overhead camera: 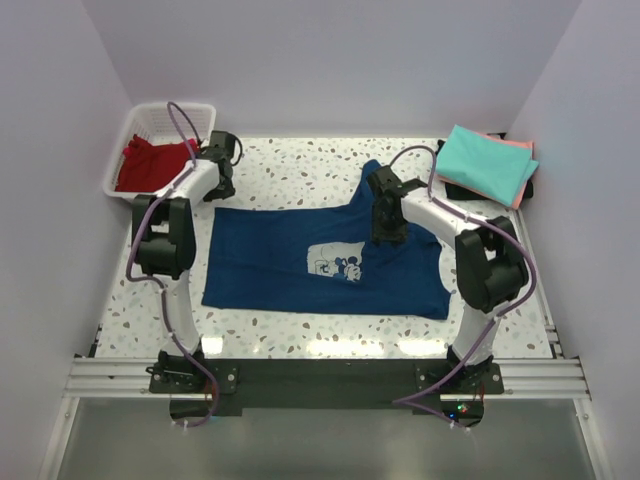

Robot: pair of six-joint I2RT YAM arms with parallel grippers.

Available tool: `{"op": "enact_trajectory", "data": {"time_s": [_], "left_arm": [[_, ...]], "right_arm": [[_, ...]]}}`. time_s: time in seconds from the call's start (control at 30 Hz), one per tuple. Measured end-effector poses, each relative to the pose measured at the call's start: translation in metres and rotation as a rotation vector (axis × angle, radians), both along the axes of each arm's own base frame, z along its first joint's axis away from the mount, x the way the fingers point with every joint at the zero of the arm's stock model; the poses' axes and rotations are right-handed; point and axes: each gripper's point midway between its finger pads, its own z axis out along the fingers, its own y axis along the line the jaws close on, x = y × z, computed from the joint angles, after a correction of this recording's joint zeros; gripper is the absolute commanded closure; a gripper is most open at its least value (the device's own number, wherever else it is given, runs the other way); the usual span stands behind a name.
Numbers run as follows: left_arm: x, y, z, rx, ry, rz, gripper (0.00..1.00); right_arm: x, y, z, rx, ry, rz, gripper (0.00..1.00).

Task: Fold and stack the t-shirts
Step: Fold the tshirt

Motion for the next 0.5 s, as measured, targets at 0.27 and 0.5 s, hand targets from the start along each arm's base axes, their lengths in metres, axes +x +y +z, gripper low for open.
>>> {"op": "enact_trajectory", "data": {"time_s": [0.27, 0.5], "left_arm": [[-0.003, -0.007, -0.039, -0.061, 0.088, -0.028, 0.58], [-0.001, -0.011, -0.041, -0.096, 0.096, -0.036, 0.66]], "right_arm": [[0.008, 0.004, -0.003, 0.001, 0.001, 0.0, 0.57], [0.012, 0.006, 0.002, 0.005, -0.009, 0.0, 0.57]]}}
